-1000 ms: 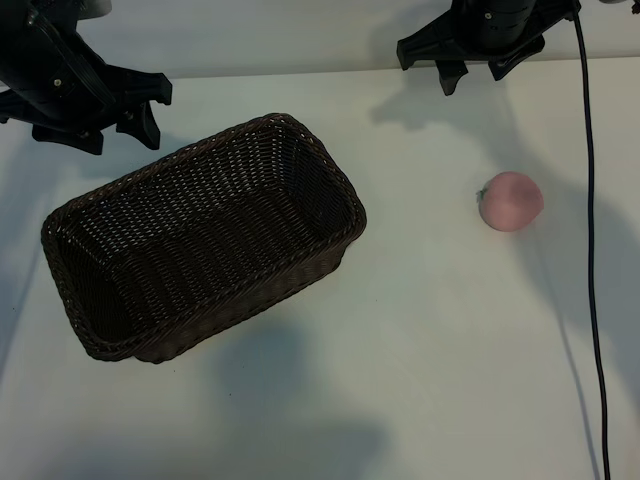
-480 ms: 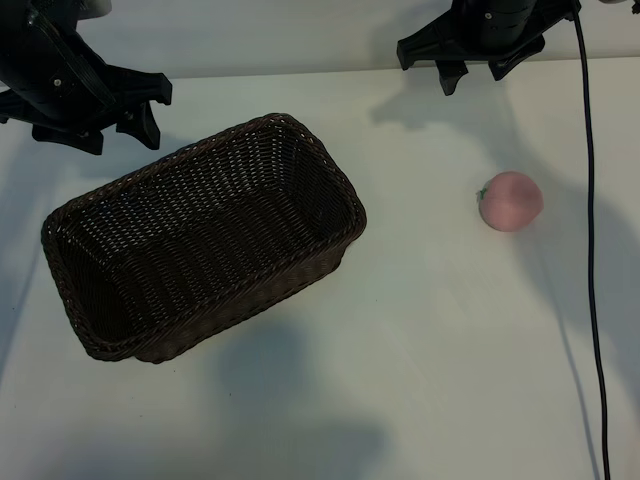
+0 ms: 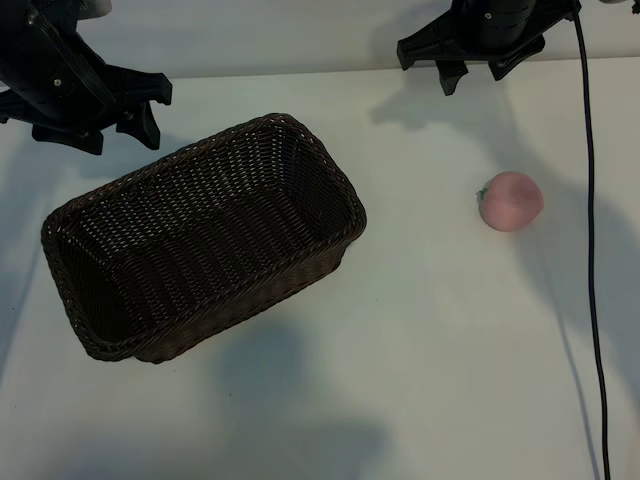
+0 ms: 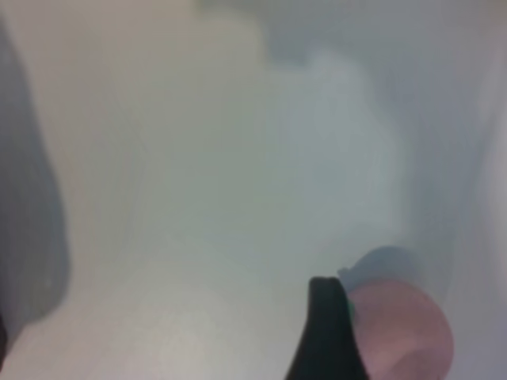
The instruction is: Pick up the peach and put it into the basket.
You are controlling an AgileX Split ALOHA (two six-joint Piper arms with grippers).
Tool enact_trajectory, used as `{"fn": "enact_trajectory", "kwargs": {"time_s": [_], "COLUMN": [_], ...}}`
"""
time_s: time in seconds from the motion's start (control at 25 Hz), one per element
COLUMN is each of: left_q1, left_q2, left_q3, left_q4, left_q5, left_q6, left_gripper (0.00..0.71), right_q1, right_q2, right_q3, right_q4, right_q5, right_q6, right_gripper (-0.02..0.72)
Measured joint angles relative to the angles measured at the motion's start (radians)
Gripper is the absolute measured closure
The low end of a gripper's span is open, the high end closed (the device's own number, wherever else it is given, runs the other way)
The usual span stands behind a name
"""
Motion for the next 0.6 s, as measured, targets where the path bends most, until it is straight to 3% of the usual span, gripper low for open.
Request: {"fn": "enact_trajectory", "kwargs": {"time_s": [0.6], "left_q1": [0.0], "left_q2": [0.0], "left_q3": [0.0], "left_q4": [0.0], "left_q5": [-0.016], "left_q6": [0.0], "left_gripper": [0.118], "right_q1": [0.0], "right_q2": [0.0], "right_q3": [0.0], "right_q4": [0.0], "right_q5": [0.0], "right_q6": [0.0], "right_gripper": [0.177]}}
